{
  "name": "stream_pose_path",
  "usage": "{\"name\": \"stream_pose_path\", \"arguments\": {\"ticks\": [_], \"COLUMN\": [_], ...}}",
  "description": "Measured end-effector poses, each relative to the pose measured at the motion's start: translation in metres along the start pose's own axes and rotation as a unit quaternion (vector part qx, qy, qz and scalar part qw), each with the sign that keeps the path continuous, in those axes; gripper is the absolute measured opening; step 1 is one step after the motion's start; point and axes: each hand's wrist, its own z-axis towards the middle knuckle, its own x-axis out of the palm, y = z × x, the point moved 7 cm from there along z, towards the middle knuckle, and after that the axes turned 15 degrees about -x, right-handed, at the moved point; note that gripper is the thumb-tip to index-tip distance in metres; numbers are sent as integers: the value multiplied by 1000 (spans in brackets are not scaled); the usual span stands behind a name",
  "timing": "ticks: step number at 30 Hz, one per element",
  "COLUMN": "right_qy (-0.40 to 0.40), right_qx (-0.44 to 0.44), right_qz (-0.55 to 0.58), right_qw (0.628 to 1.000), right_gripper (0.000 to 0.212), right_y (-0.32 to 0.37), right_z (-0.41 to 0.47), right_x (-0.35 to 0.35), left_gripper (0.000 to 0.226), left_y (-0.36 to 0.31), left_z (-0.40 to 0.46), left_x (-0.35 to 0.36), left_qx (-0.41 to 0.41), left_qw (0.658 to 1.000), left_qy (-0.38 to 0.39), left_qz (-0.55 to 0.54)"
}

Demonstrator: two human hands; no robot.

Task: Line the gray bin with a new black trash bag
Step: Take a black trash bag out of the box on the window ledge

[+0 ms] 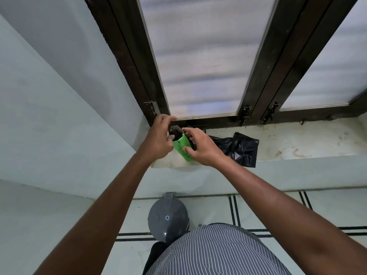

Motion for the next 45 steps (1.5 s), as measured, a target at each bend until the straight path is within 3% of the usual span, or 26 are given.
{"name": "stream_pose_path", "arguments": {"ticks": [3, 5, 8, 12, 16, 19, 23, 24, 27, 30, 33, 36, 38, 42, 45], "right_qy": [-36, -67, -100, -81, -87, -89, -84, -87, -104, -111, -131, -134, -125, -119, -112], "right_qx": [20, 34, 42, 29, 22, 27, 29, 31, 25, 28, 56, 68, 68, 24, 6], "right_qz": [12, 16, 14, -18, -57, -64, -76, -71, -29, 8, 47, 90, 88, 45, 41], "right_qw": [999, 997, 994, 996, 994, 994, 993, 993, 994, 993, 989, 984, 986, 992, 993], "right_gripper": [70, 65, 56, 53, 49, 49, 48, 47, 45, 49, 68, 106, 116, 70, 47], "right_y": [0, -2, -2, 4, 7, 7, 5, 4, 3, 1, -4, -7, -7, -2, 2], "right_z": [0, 0, 0, 0, -2, -1, -2, -3, -4, -5, -8, -7, -6, -3, -6], "right_x": [1, 2, 5, 18, 24, 24, 26, 25, 24, 25, 22, 19, 17, 12, 11], "left_gripper": [42, 35, 35, 45, 40, 23, 64, 62, 27, 33, 58, 39, 24, 9, 40], "left_y": [3, 12, 32, 47, 51, 54, 52, 51, 53, 56, 60, 64, 66, 71, 68], "left_z": [-8, -11, -10, -11, -7, -4, 0, 2, 6, 7, 8, 8, 4, 0, -5], "left_x": [-11, -10, 7, 34, 39, 38, 37, 37, 36, 37, 40, 39, 39, 49, 53], "left_qx": [-28, -84, -216, -317, -312, -280, -250, -244, -227, -223, -253, -257, -253, -247, -229], "left_qw": [994, 986, 971, 911, 893, 909, 913, 912, 926, 935, 917, 922, 931, 916, 918], "left_qy": [-107, -136, -71, 43, 61, 56, 54, 58, 48, 36, 47, 27, 16, 43, 61], "left_qz": [-24, -46, -70, -262, -319, -303, -317, -326, -299, -274, -305, -289, -264, -314, -317]}}
